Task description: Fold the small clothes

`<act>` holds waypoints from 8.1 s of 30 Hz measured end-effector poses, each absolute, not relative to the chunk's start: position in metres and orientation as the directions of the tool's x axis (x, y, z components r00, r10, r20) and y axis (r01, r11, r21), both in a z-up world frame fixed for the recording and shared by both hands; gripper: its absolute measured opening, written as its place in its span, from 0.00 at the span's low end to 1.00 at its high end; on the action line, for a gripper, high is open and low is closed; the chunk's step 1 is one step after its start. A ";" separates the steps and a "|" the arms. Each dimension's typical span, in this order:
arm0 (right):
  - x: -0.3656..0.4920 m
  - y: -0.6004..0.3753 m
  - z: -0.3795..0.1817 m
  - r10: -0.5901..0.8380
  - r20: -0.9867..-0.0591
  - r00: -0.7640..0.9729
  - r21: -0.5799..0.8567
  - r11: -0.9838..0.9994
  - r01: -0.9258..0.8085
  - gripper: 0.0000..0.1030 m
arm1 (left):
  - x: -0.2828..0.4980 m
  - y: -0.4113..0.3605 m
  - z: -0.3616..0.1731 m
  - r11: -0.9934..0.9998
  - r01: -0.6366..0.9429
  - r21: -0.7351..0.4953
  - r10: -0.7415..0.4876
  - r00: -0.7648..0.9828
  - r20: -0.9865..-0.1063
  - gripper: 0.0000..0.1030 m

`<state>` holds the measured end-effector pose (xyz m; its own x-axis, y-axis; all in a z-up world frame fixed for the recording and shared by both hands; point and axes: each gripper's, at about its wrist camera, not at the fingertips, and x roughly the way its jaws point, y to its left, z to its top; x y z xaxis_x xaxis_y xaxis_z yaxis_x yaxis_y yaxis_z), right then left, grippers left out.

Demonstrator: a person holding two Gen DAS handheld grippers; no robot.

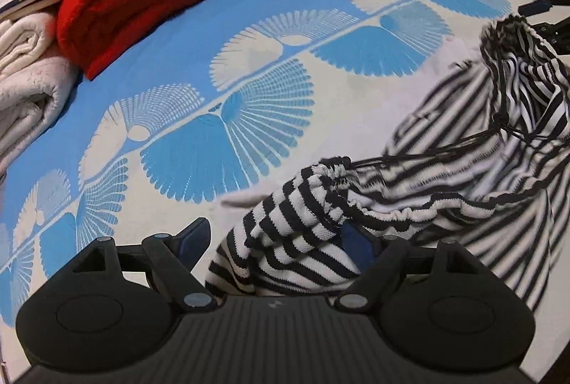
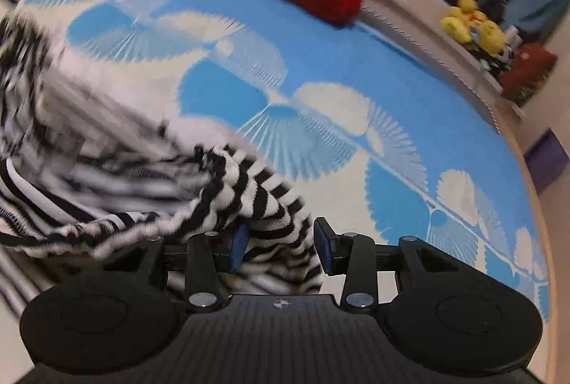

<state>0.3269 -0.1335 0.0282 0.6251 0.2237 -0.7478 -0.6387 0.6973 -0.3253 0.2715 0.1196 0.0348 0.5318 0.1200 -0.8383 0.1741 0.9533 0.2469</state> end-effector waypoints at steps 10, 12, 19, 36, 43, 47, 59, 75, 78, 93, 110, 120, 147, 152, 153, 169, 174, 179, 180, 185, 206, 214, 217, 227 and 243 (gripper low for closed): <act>0.355 -0.142 0.015 0.265 -0.781 0.566 -0.205 0.747 -0.632 0.42 | 0.288 0.137 0.023 0.971 0.161 0.178 0.073 0.508 -0.858 0.82; 0.355 -0.136 0.009 0.262 -0.795 0.547 -0.209 0.728 -0.653 0.43 | 0.291 0.139 0.018 0.974 0.161 0.161 0.061 0.497 -0.866 0.80; 0.355 -0.110 -0.005 0.245 -0.811 0.532 -0.261 0.661 -0.703 0.43 | 0.294 0.140 0.014 0.975 0.180 0.130 0.024 0.495 -0.868 0.53; 0.414 -0.148 0.056 0.447 -0.634 0.631 0.136 0.868 -0.478 0.04 | 0.306 0.220 0.059 0.979 -0.189 -0.071 0.061 0.611 -0.789 0.05; 0.429 -0.136 0.029 0.287 -0.731 0.618 0.070 0.934 -0.351 0.04 | 0.320 0.222 0.040 0.962 -0.258 -0.088 0.077 0.567 -0.820 0.05; 0.429 -0.139 0.036 0.266 -0.687 0.676 0.086 0.954 -0.288 0.03 | 0.315 0.230 0.052 0.942 -0.301 -0.150 0.085 0.645 -0.759 0.05; 0.432 -0.130 0.002 0.164 -0.825 0.541 -0.029 0.944 -0.330 0.27 | 0.318 0.220 0.039 0.944 -0.323 -0.062 0.118 0.507 -0.854 0.46; 0.384 -0.166 -0.009 0.257 -0.921 0.292 0.063 0.840 -0.539 0.50 | 0.294 0.184 0.019 0.984 -0.128 -0.127 -0.074 0.358 -0.931 0.49; 0.378 -0.191 -0.001 0.322 -0.906 0.273 0.151 0.851 -0.502 0.52 | 0.277 0.196 0.036 0.966 -0.149 -0.213 -0.138 0.401 -0.906 0.49; 0.333 -0.231 -0.021 0.378 -0.920 0.109 0.276 0.816 -0.507 0.57 | 0.215 0.218 -0.019 0.972 -0.011 -0.233 -0.226 0.207 -0.952 0.56; 0.334 -0.223 -0.005 0.427 -0.892 0.145 0.269 0.761 -0.590 0.15 | 0.221 0.202 -0.009 0.969 0.059 -0.239 -0.246 0.253 -0.936 0.03; 0.333 -0.245 -0.011 0.386 -0.918 0.088 0.278 0.785 -0.553 0.12 | 0.200 0.216 -0.018 0.982 0.052 -0.179 -0.186 0.182 -0.966 0.02; 0.321 -0.201 -0.012 0.304 -0.941 0.149 0.129 0.728 -0.673 0.37 | 0.231 0.163 -0.011 0.982 0.176 -0.065 -0.109 0.256 -0.960 0.22; 0.322 -0.193 -0.005 0.296 -0.943 0.152 0.112 0.712 -0.693 0.37 | 0.234 0.169 0.004 0.985 0.155 -0.072 -0.115 0.295 -0.949 0.22; 0.323 -0.193 -0.001 0.310 -0.936 0.165 0.113 0.711 -0.694 0.37 | 0.235 0.173 0.011 0.986 0.143 -0.087 -0.129 0.321 -0.938 0.23; 0.354 -0.147 -0.001 0.334 -0.913 0.235 0.083 0.714 -0.695 0.39 | 0.280 0.166 0.016 0.995 0.085 -0.051 -0.084 0.454 -0.887 0.24; 0.362 -0.137 -0.003 0.313 -0.924 0.218 0.074 0.707 -0.703 0.39 | 0.292 0.175 -0.010 0.999 0.014 0.046 0.038 0.358 -0.933 0.24; 0.382 -0.140 0.013 0.406 -0.866 0.290 0.152 0.769 -0.621 0.39 | 0.304 0.218 0.010 0.982 -0.185 -0.045 0.039 0.426 -0.904 0.24; 0.386 -0.140 0.015 0.410 -0.858 0.309 0.153 0.779 -0.609 0.39 | 0.305 0.223 0.013 0.978 -0.197 -0.064 0.029 0.436 -0.900 0.24; 0.404 -0.128 0.016 0.421 -0.826 0.375 0.149 0.804 -0.576 0.39 | 0.315 0.218 0.019 0.983 -0.144 -0.116 -0.032 0.487 -0.873 0.24; 0.445 -0.101 -0.010 0.319 -0.829 0.458 0.093 0.888 -0.450 0.46 | 0.372 0.232 -0.011 0.937 -0.282 -0.204 -0.034 0.511 -0.859 0.05; 0.452 -0.098 -0.016 0.308 -0.832 0.462 0.093 0.898 -0.430 0.46 | 0.369 0.225 0.015 0.952 -0.245 -0.181 -0.009 0.570 -0.821 0.42; 0.451 -0.090 -0.019 0.291 -0.828 0.479 0.050 0.890 -0.454 0.44 | 0.369 0.225 0.020 0.954 -0.238 -0.181 -0.013 0.574 -0.819 0.42; 0.467 -0.097 -0.006 0.244 -0.776 0.581 0.033 0.937 -0.348 0.01 | 0.365 0.217 0.022 0.967 -0.190 -0.173 -0.033 0.575 -0.817 0.42; 0.440 -0.117 0.022 0.437 -0.784 0.440 0.198 0.849 -0.490 0.45 | 0.352 0.212 -0.018 0.985 -0.164 -0.053 0.027 0.451 -0.892 0.39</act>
<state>0.4399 -0.1172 0.0216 0.4402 0.4372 -0.7842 -0.4904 0.8487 0.1979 0.3521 0.2118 -0.0181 0.4509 0.0271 -0.8922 -0.1645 0.9849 -0.0532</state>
